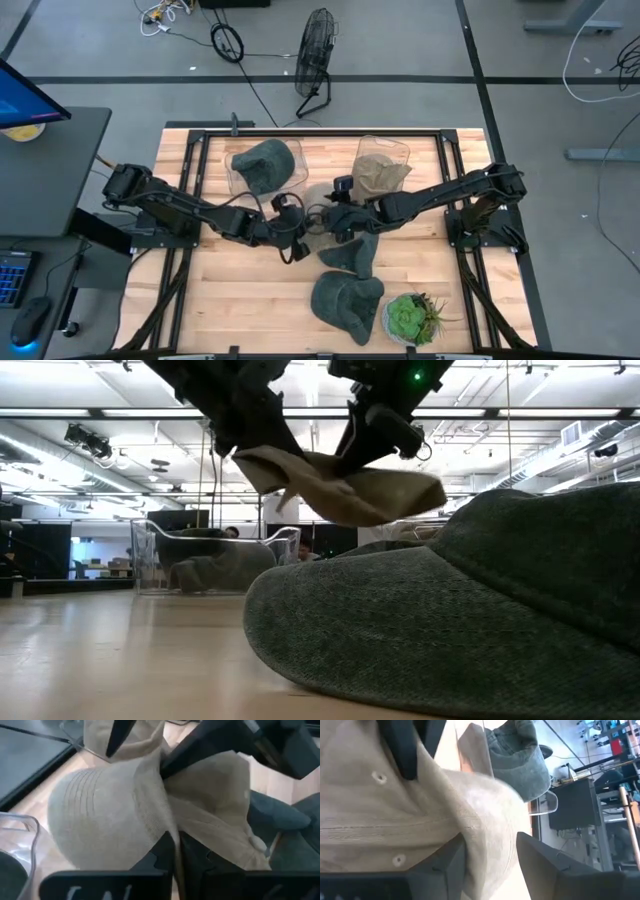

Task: Pick & Place hat
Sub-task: Put the brown cap into the right transparent bin

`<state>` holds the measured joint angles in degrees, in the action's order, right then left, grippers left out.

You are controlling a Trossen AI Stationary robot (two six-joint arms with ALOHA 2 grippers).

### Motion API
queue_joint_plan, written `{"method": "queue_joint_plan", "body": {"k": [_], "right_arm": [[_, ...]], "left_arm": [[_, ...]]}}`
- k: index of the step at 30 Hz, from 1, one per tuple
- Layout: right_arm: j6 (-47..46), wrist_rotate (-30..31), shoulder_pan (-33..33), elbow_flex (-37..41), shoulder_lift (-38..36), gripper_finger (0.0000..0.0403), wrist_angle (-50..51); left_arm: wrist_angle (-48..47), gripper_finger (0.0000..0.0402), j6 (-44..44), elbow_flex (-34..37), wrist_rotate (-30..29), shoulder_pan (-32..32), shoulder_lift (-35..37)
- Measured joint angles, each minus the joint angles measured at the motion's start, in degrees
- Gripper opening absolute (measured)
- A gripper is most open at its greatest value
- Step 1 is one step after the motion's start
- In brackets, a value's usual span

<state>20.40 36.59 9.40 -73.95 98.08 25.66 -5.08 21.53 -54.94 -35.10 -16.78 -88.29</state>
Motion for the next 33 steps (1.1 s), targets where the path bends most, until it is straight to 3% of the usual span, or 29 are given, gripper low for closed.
{"method": "queue_joint_plan", "body": {"k": [7,15,20,28,33], "right_arm": [[-1.0,0.4,0.0,0.0,0.0,0.0153,3.5],[-4.8,0.4,0.0,0.0,0.0,0.0015,5.5],[-6.0,0.4,0.2,0.0,0.0,0.0024,6.7],[-11.1,0.8,1.1,0.0,-0.3,0.0008,11.2],[-7.6,9.8,2.2,-1.7,-1.9,0.0010,13.4]], "left_arm": [[3.2,0.0011,-7.2,0.0,-2.3,0.1,0.0],[3.2,0.0029,-7.9,0.0,-2.3,1.9,0.0],[1.9,0.0062,-10.5,0.0,-2.1,3.5,0.0],[1.7,0.0158,-10.9,0.0,-2.2,5.6,0.0],[1.9,0.0195,-10.5,0.0,-2.9,6.4,0.0]]}}
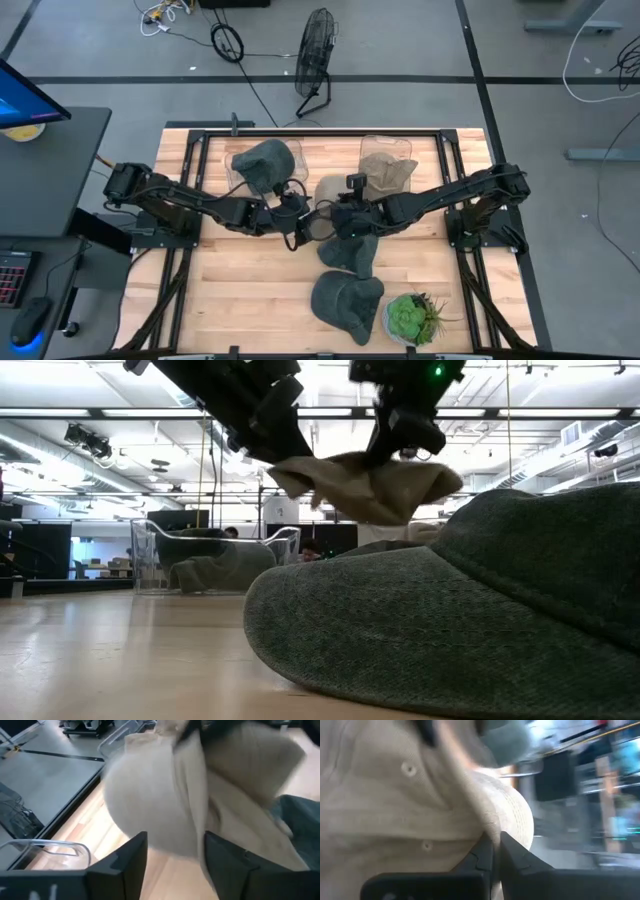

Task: Pick & Place hat
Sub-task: Put the brown cap into the right transparent bin

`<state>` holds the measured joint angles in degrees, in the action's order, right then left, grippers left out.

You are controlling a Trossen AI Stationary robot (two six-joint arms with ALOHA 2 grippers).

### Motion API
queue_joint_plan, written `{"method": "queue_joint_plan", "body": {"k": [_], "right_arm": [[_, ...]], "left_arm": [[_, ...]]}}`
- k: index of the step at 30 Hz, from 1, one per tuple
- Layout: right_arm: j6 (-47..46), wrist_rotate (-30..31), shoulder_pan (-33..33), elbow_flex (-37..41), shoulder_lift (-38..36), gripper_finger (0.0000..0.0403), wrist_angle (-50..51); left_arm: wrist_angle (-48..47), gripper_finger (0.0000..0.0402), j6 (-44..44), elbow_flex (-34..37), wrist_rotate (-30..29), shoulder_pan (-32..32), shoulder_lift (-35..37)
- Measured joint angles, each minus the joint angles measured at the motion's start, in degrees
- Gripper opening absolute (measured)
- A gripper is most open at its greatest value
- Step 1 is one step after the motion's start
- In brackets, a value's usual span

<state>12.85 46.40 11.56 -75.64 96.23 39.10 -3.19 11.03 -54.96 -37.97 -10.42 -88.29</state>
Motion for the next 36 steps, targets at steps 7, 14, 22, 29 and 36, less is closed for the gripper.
{"method": "queue_joint_plan", "body": {"k": [7,14,22,29,36], "right_arm": [[2.6,17.6,-3.2,-3.8,-2.8,0.0011,12.6],[-4.7,17.9,-8.7,-4.1,-6.9,0.0011,29.4],[-14.3,8.4,-13.2,3.3,-9.2,0.0005,38.0],[-0.8,5.8,-16.1,15.8,-9.1,0.0006,13.8],[4.8,0.0,-18.8,22.2,-9.4,0.0007,0.5]], "left_arm": [[-1.1,0.0200,0.5,0.1,0.2,-0.1,0.0],[-2.7,0.0198,0.7,0.1,0.2,0.0,0.0],[-3.1,0.0197,0.7,0.1,0.1,0.0,0.0],[-3.1,0.0197,0.7,0.1,0.1,0.5,0.0],[-3.1,0.0197,0.8,0.1,0.1,1.0,0.0]]}}
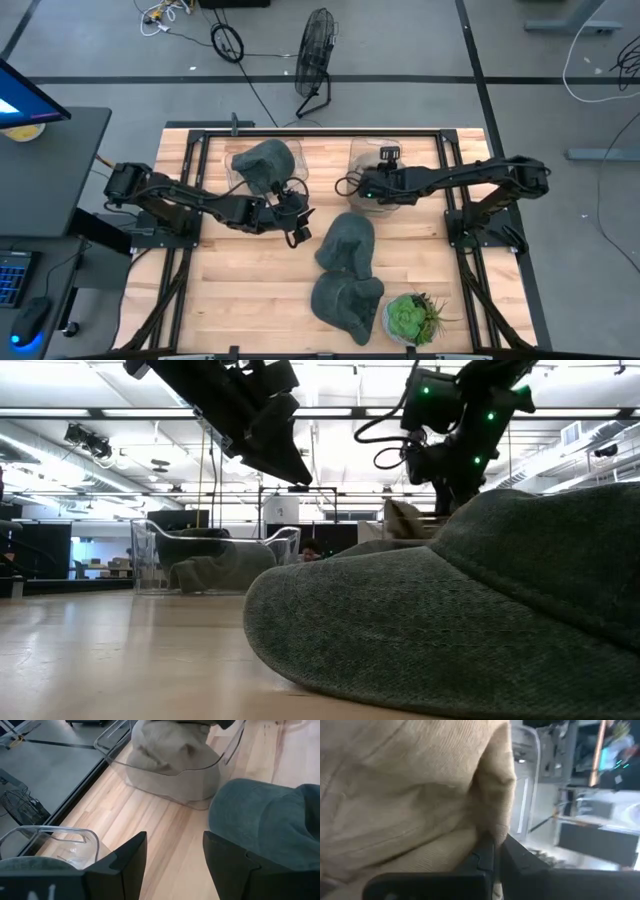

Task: Pick & Place hat
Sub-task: Put the brown cap into the right transparent bin

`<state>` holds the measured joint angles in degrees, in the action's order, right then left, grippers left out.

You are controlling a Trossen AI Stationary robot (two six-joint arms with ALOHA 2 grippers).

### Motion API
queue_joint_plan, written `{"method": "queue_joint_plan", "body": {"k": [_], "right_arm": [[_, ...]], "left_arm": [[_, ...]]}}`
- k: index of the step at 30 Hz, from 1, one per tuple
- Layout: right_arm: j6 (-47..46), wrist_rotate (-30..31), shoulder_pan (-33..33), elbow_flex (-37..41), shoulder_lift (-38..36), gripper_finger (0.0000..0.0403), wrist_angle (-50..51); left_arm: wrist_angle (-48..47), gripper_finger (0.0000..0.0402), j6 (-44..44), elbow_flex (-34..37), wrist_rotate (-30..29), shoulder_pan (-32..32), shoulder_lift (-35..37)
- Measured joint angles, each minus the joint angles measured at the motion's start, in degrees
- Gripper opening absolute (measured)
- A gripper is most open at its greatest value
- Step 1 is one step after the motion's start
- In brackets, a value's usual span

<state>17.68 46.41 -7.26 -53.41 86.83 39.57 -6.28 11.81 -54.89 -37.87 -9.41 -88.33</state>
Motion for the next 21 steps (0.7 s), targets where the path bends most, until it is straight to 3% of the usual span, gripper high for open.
{"method": "queue_joint_plan", "body": {"k": [11,17,21], "right_arm": [[-4.0,-11.2,-3.8,1.5,0.0,0.0008,-0.8],[-7.1,-12.7,-5.3,1.5,0.1,0.0011,-1.3],[-7.4,-11.2,-5.6,1.6,0.0,0.0037,-1.5]], "left_arm": [[0.0,0.0197,0.8,0.0,0.0,0.0,0.0],[0.0,0.0197,0.8,0.0,0.0,0.0,0.0],[0.0,0.0197,0.8,0.0,0.0,0.0,0.0]]}}
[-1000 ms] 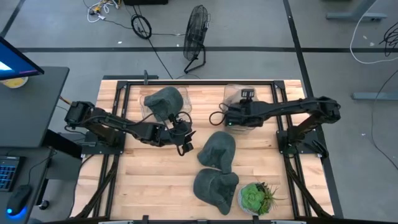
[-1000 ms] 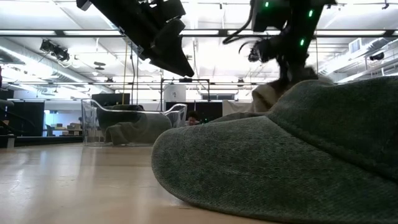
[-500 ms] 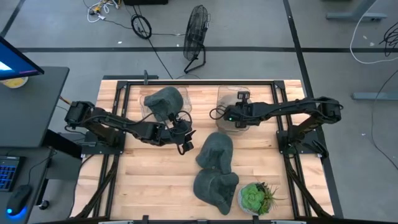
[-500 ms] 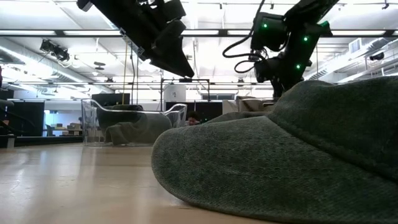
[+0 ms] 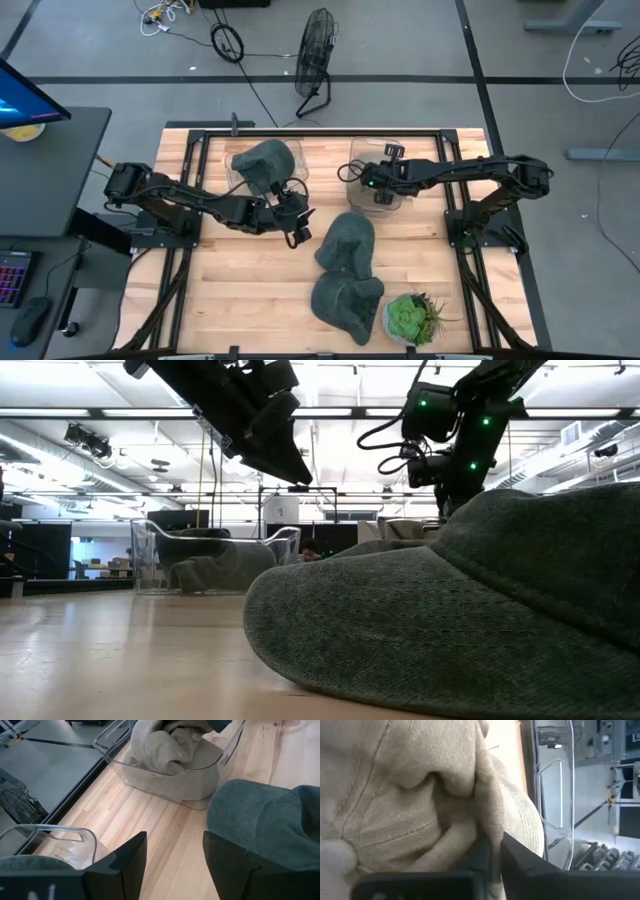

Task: Pick & Place hat
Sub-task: Put the brown cap into the right transparent bin

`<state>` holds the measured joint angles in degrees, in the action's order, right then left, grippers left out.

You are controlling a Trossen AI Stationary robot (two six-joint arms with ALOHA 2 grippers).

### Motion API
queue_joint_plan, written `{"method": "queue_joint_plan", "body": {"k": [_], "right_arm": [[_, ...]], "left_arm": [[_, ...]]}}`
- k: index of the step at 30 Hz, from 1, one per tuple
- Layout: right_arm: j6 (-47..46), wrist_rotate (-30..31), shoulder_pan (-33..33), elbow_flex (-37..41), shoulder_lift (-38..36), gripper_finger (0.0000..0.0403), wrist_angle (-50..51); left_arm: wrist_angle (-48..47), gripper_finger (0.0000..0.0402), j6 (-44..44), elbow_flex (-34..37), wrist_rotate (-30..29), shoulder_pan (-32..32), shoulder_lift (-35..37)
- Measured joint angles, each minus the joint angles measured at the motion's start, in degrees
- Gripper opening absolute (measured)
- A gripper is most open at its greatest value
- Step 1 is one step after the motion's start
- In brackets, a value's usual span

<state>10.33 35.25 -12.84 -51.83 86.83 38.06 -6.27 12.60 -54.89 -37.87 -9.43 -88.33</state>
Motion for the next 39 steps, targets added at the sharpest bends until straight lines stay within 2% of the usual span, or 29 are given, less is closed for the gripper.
{"method": "queue_joint_plan", "body": {"k": [6,13,18,22,25,30,34,37,39], "right_arm": [[-1.7,-0.7,0.4,-4.3,-0.8,0.0109,3.8],[-2.6,-0.8,3.5,-15.1,-0.8,0.0183,15.6],[-6.0,-8.5,5.1,-20.7,-1.0,0.0196,20.5],[-9.5,-11.5,5.1,-19.8,-1.0,0.0182,19.2],[-11.4,-12.1,4.0,-16.1,-0.7,0.0155,17.1],[-11.5,-16.7,1.3,-8.2,-0.5,0.0077,11.5],[-11.6,-17.3,-1.2,-3.3,-0.5,0.0014,7.0],[-11.6,-17.0,-3.1,-0.7,-0.7,0.0014,4.7],[-11.5,-19.1,-4.4,0.3,-0.7,0.0020,3.5]], "left_arm": [[0.0,0.0197,0.2,0.0,0.0,0.0,0.0],[0.0,0.0197,0.2,0.0,0.0,0.0,0.0],[0.0,0.0197,0.2,0.0,0.0,0.0,0.0],[0.0,0.0197,0.2,0.0,0.0,0.0,0.0],[0.0,0.0197,0.2,0.0,0.0,0.0,0.0],[0.0,0.0197,0.2,0.0,0.0,0.0,0.0],[0.0,0.0197,0.3,0.0,0.0,0.0,0.0],[0.0,0.0197,0.3,0.0,0.0,0.0,0.0],[0.0,0.0197,0.3,0.0,0.0,0.0,0.0]]}}
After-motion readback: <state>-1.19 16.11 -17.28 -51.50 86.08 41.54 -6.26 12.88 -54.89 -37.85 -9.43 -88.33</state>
